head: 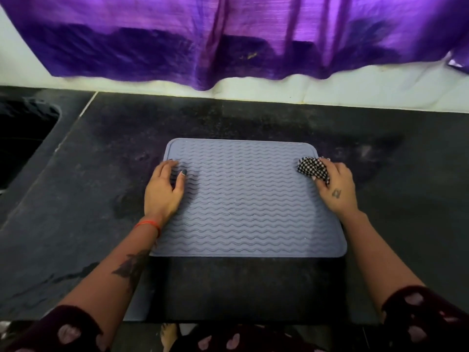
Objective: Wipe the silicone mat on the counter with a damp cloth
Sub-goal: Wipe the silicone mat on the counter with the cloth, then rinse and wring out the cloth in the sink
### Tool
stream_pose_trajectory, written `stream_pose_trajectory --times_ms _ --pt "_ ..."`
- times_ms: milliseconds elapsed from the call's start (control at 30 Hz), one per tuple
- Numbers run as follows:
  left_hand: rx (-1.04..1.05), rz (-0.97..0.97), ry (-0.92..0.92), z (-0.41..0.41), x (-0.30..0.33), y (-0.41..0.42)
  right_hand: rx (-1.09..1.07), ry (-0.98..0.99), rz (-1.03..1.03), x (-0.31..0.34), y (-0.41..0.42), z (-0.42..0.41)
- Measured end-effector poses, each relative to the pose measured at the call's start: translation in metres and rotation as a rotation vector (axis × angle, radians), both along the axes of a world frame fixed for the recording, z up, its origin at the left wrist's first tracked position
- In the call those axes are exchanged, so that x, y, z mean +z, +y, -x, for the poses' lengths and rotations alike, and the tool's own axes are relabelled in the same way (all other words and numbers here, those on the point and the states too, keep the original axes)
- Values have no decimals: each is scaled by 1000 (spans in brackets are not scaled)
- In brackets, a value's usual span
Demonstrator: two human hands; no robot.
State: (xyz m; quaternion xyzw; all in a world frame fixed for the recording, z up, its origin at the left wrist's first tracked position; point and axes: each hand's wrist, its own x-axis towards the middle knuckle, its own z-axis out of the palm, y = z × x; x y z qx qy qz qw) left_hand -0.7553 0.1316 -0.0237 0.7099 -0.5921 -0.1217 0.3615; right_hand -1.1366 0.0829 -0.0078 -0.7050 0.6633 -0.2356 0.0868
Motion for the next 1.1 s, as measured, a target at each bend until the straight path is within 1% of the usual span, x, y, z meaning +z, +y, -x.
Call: stream_pose_trajectory --times_ms 300,367,433,533,567,633,700,733,800,833,900,933,1000,1100 --pt "38 3 -20 1 0 1 -3 7 -61 3 -75 -1" --pt "42 2 -17 1 2 1 -19 -34 -103 5 -79 -2" --pt "43 9 -23 2 3 3 -77 -156 -100 9 -73 -10" --pt "43 69 -22 3 4 5 -131 -447 -48 21 -49 -43" --pt "40 102 -16 5 6 7 -122 -573 -73 25 -37 -59" --pt "34 177 21 12 11 9 -94 -869 -224 32 -13 -98" --pt "35 180 150 22 23 13 -64 -1109 -386 30 4 -138" --pt "43 127 270 29 32 14 -44 -1216 -449 30 11 -158" --pt "47 -69 588 37 49 15 0 -1402 -528 32 22 -197" --pt "50 -149 777 37 55 16 27 -1442 -550 35 27 -216" --pt "86 -253 1099 29 61 19 114 -1430 -564 40 37 -246" --pt "117 -252 1197 18 61 22 156 -1419 -574 43 41 -261" --pt "174 -197 1324 -7 59 28 195 -1412 -621 45 46 -285" --pt "213 -156 1507 -47 57 36 193 -1430 -671 51 47 -316"
